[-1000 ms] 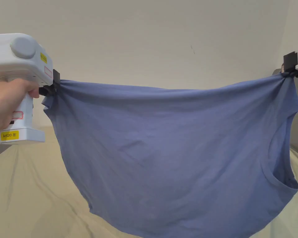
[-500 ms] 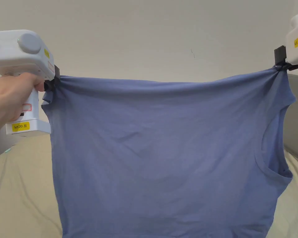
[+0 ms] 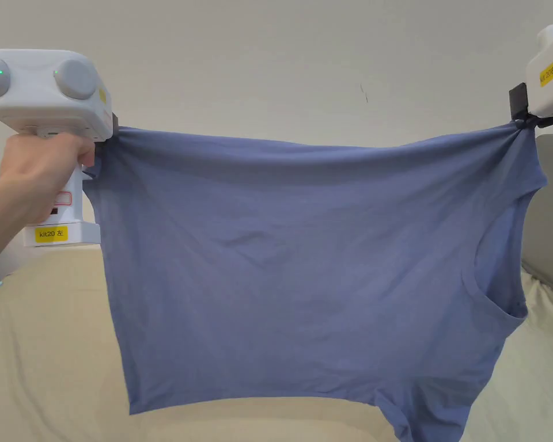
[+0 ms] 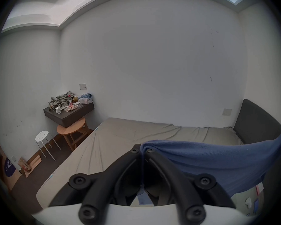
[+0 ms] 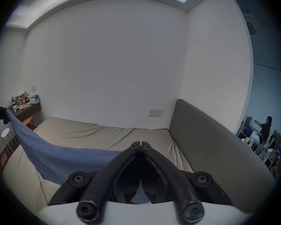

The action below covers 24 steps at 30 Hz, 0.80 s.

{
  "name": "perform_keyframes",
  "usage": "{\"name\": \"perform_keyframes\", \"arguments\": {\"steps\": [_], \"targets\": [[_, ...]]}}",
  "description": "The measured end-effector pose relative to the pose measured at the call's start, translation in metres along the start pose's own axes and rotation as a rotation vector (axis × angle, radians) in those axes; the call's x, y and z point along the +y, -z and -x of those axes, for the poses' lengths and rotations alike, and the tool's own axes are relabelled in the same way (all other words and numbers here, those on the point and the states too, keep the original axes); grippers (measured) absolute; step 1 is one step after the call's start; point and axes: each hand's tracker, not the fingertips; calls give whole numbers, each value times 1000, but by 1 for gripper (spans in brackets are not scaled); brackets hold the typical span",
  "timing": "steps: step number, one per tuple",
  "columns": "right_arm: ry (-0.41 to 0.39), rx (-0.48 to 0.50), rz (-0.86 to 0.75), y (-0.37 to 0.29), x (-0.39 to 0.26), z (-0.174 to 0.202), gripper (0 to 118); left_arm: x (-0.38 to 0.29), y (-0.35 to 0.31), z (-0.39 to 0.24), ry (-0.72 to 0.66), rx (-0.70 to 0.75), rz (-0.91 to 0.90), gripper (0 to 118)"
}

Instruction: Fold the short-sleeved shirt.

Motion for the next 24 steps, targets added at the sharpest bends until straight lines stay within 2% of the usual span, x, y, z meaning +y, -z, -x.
{"name": "perform_keyframes", "arguments": {"steps": [5, 7, 12, 13, 16, 20, 22, 24], "targets": [[-8, 18, 73, 38, -44, 4, 0, -43, 42, -4, -5, -11, 75, 0], [-36, 34, 139, 50, -75, 7, 0, -69, 56, -5, -4, -27, 135, 0], [27, 68, 225, 57, -179, 12, 0, -160, 75, -2, 17, -51, 246, 0], [40, 99, 247, 54, -198, 13, 0, -179, 73, 0, 18, -56, 273, 0], [49, 138, 317, 29, -265, 15, 0, -239, 63, 12, 35, -76, 328, 0], [116, 192, 386, -17, -356, 9, 0, -330, 36, 40, 80, -80, 407, 0], [60, 177, 441, -40, -399, 9, 0, -376, 6, 58, 79, -83, 442, 0], [80, 192, 485, -71, -440, 5, 0, -416, -17, 74, 111, -71, 496, 0]]}}
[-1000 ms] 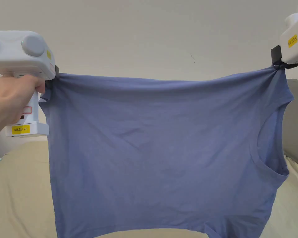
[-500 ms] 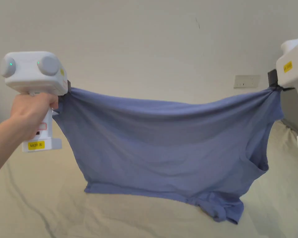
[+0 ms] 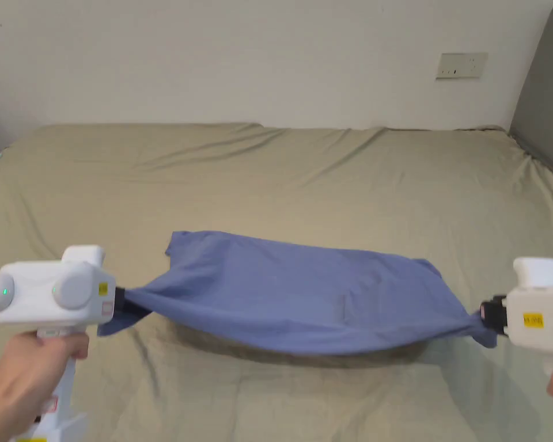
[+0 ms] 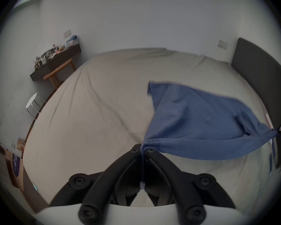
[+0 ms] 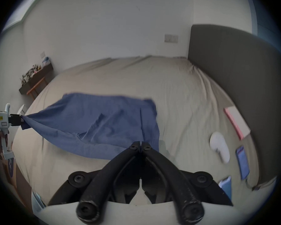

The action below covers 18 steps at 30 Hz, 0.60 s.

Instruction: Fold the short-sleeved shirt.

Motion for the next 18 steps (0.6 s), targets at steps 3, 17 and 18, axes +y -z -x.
{"name": "perform_keyframes", "arguments": {"steps": [3, 17, 18], "targets": [[63, 32, 29, -17, -61, -5, 0, -58, -12, 13, -20, -17, 50, 0], [211, 2, 69, -91, -182, -40, 0, -190, -88, 42, -34, -90, 104, 0], [215, -5, 63, -96, -185, -37, 0, -194, -90, 41, -15, -100, 108, 0]]}}
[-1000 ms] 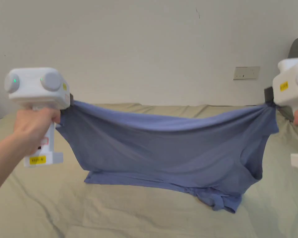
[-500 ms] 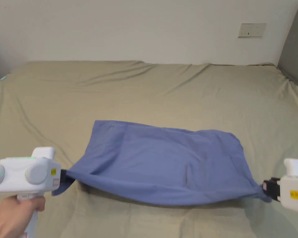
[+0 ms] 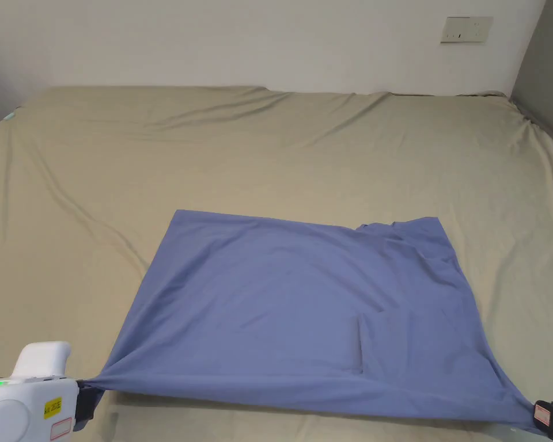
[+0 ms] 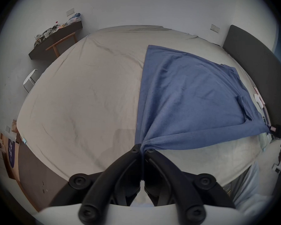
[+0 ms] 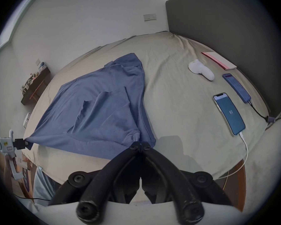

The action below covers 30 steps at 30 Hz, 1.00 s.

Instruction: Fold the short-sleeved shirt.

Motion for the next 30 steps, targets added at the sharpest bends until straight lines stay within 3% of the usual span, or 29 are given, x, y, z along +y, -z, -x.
{"name": "perform_keyframes", "arguments": {"steps": [15, 16, 17, 18, 19, 21, 25, 26, 27, 28, 29, 30], "targets": [[4, -24, 57, -2, -28, -3, 0, -41, -15, 4, 25, -26, 55, 2], [-7, -43, 64, 0, -24, -2, 3, -39, -14, 5, 10, -30, 61, 32], [0, -52, 58, -1, -23, -1, 22, -39, -11, 7, -16, -43, 75, 78], [21, -57, 47, -2, -21, -2, 61, -40, -7, 10, -44, -51, 103, 118], [65, -22, 55, -4, -20, -3, 101, -40, -16, 12, -78, -15, 71, 111], [104, 25, 36, -21, -22, 5, 104, -42, -23, 14, -86, -15, 65, 109], [84, 11, 48, -26, -26, 16, 100, -42, -23, 27, -103, 1, 75, 108], [69, 18, 52, -27, -30, 21, 84, -43, -23, 27, -108, 1, 88, 100], [58, 15, 22, -29, -35, 26, 46, -43, -33, 28, -113, -16, 65, 78], [44, 5, 19, -25, -37, 30, 0, -43, -34, 28, -125, -27, 50, 26], [31, -25, 31, -20, -38, 34, 0, -42, -32, 27, -130, -31, 61, 0], [26, -40, 25, -21, -38, 36, 0, -43, -29, 25, -141, -28, 58, 0]]}}
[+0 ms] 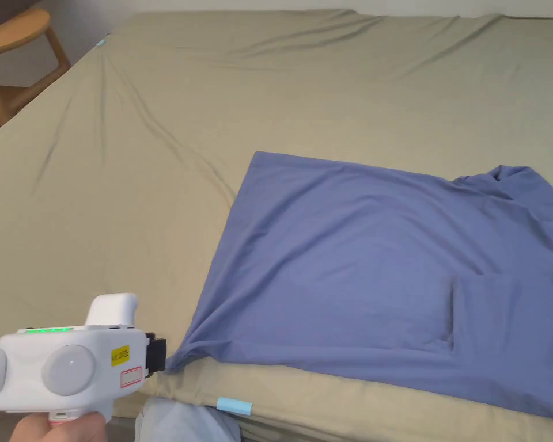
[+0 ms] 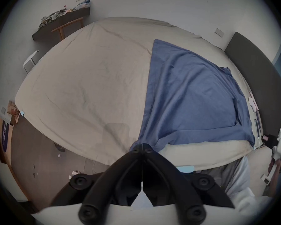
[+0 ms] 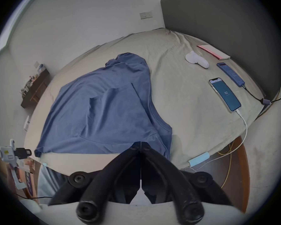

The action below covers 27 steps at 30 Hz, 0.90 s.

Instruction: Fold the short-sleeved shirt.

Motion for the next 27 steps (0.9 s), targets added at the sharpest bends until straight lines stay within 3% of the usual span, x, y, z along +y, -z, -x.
{"name": "perform_keyframes", "arguments": {"steps": [3, 4, 5, 6, 7, 13, 14, 15, 16, 17, 21, 22, 23, 24, 27], "targets": [[-22, 7, 31, 0, -4, 4, 0, -6, 9, -11, 5, -15, 13, 0], [-26, 10, 36, 0, -4, 4, 0, -8, 11, -15, -11, -29, 20, 8], [-29, 12, 38, -1, -4, 3, 0, 2, 11, -11, -3, -14, 22, 45], [-34, 12, 42, 5, -7, 2, 0, 4, 13, -12, 6, 5, 40, 96], [-39, 11, 46, 5, -7, 2, 0, 5, 19, -12, 11, 8, 84, 117], [-28, 17, 56, 6, -7, -5, 0, 6, 47, -27, 4, 1, 95, 110], [-23, 9, 59, 9, -12, -8, 0, 8, 46, -26, -1, -5, 74, 98], [-27, 4, 61, 9, -13, -9, 0, 10, 45, -26, -10, -23, 59, 70], [-34, -3, 60, 8, -13, -11, 0, 14, 45, -27, -15, -25, 63, 12], [-40, -6, 63, 8, -12, -12, 0, 8, 48, -20, -47, -62, 66, 3], [-37, -18, 53, 14, -12, -20, 2, 16, 50, -26, 38, -13, 60, 3], [-33, -24, 49, 22, -9, -23, 37, 20, 52, -24, 40, -16, 69, 3], [-33, -23, 54, 27, -7, -25, 82, 23, 53, -22, 35, -18, 74, 3], [-41, 18, 101, 35, -7, -28, 111, 26, 54, -21, 30, -19, 77, 3], [-99, 2, 182, 50, -6, -20, 115, 14, 32, -51, 27, -11, 80, 3]]}}
